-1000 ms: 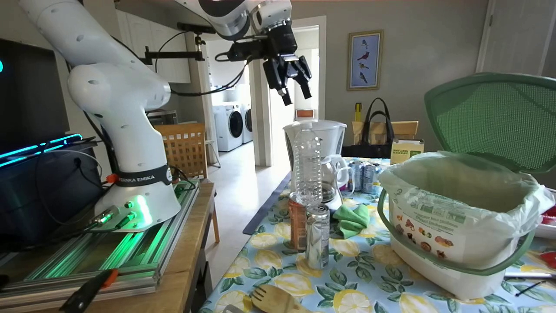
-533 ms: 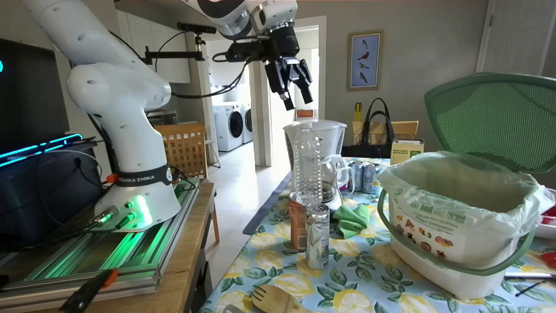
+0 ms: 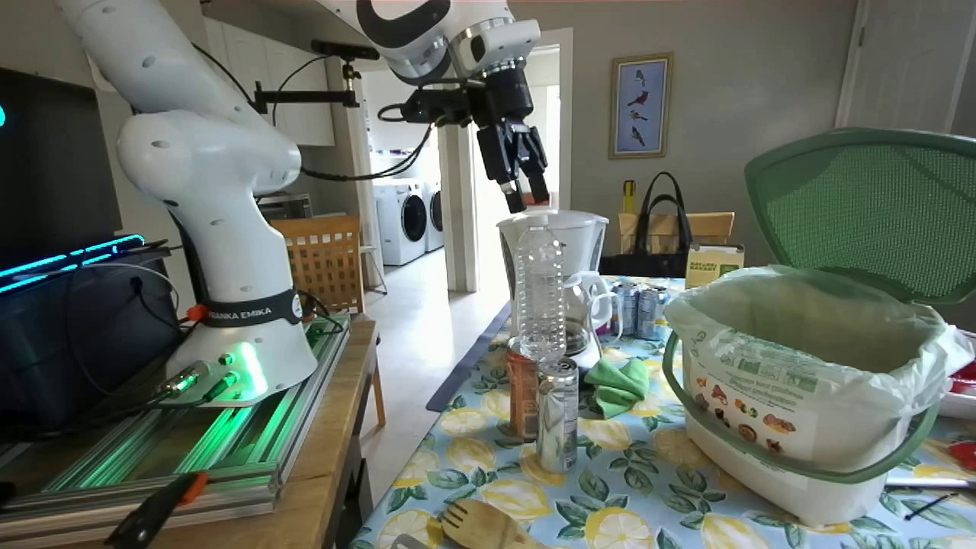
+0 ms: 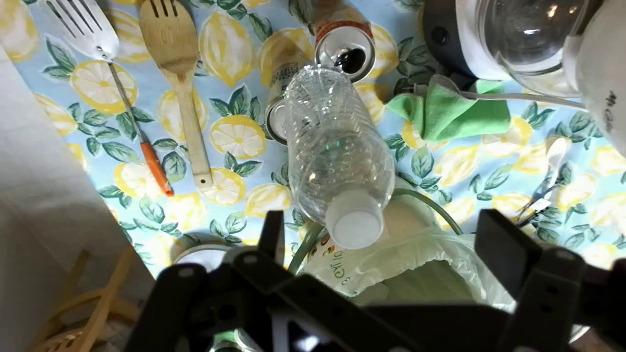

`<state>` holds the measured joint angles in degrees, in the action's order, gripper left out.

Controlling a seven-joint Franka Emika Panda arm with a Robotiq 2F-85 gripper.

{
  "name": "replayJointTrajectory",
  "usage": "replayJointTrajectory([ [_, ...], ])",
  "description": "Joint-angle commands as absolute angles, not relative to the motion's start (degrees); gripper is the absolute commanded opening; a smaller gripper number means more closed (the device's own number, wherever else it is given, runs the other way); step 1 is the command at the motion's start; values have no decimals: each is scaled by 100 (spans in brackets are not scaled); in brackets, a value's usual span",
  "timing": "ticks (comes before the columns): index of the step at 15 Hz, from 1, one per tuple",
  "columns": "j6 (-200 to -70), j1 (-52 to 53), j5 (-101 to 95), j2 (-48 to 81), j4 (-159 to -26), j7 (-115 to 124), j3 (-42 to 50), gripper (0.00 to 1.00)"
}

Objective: Put the bottle and two cans in a straight line

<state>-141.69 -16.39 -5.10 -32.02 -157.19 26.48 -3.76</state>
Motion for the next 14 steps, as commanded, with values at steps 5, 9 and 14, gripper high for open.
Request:
replayJointTrajectory([
  [5, -14572, -1804, -1067, -2751, -15645, 2561, -390, 98],
  [9, -14656, -1784, -1083, -2700, -15644, 2541, -372, 63],
  [14, -14712, -1782, -1087, -2717, -15646, 2489, -371, 25],
])
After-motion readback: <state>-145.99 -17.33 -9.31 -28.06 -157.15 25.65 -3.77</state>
